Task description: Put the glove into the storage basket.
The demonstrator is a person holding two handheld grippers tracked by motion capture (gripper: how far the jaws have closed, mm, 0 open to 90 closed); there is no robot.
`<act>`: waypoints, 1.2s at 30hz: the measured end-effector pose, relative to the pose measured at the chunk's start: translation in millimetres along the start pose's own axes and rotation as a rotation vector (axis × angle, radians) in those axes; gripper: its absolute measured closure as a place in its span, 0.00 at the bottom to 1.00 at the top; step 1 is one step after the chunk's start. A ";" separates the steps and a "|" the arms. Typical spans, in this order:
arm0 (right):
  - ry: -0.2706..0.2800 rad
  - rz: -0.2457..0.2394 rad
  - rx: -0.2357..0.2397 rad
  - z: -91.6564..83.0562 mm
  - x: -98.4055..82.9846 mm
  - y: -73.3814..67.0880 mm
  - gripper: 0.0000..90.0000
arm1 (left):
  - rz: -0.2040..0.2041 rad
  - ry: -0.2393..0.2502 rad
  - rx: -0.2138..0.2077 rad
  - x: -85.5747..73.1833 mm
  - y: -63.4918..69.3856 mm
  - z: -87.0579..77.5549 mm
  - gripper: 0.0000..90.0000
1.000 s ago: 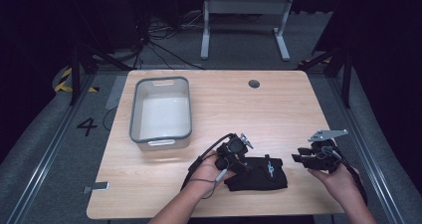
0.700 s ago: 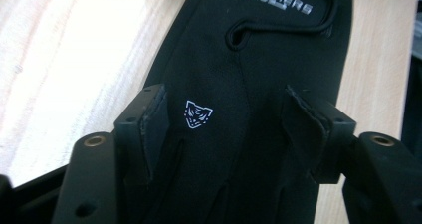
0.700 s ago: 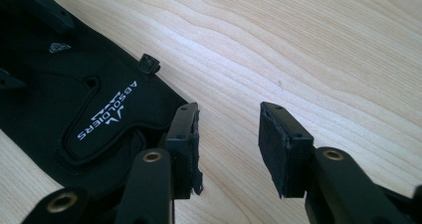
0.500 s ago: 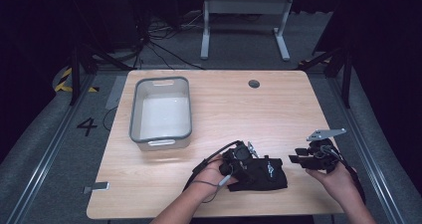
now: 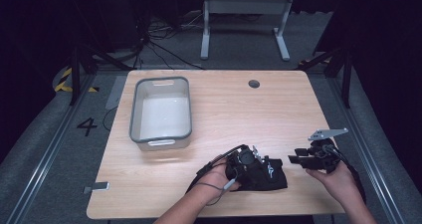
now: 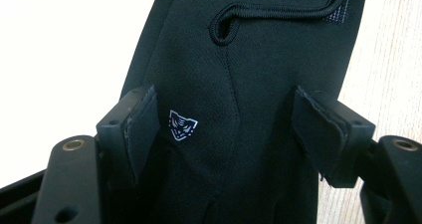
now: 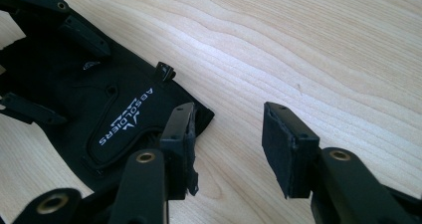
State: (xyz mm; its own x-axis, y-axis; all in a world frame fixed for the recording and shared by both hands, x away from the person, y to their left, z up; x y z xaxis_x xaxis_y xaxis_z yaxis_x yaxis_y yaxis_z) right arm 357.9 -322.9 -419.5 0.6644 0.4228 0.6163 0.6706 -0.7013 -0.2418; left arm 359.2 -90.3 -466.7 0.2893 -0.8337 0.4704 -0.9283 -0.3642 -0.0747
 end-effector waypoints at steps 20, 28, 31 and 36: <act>0.009 0.020 0.008 -0.4 -1.0 0.5 0.63 | 0.042 -0.138 -0.015 15.6 -0.4 0.9 0.42; 0.023 0.023 0.013 -3.2 -1.1 0.6 0.63 | 0.074 -0.135 -0.040 15.0 4.6 -2.5 0.62; 0.019 0.024 0.016 -3.2 -1.4 1.2 0.63 | 0.084 -0.137 -0.041 15.7 5.7 -3.4 0.67; 0.026 0.018 0.021 -3.8 -0.8 0.8 0.64 | 0.059 -0.138 -0.043 16.3 5.0 -7.7 0.71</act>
State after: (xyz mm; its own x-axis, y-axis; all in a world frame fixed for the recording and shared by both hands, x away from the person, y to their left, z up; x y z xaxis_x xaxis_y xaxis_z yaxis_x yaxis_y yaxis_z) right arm 356.6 -326.0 -417.3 0.6679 0.3952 0.6307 0.6657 -0.6962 -0.2687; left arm 357.5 -102.5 -452.6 0.2606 -0.9033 0.3409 -0.9529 -0.2973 -0.0596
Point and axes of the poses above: each handheld gripper's, and its own axes: z roughly forward along the jaws, x roughly out of its top, y roughly to its right, the point moved 3 cm from there along z, roughly forward along the jaws, and after that the axes turned 10 degrees about x, right-handed, at the moved point
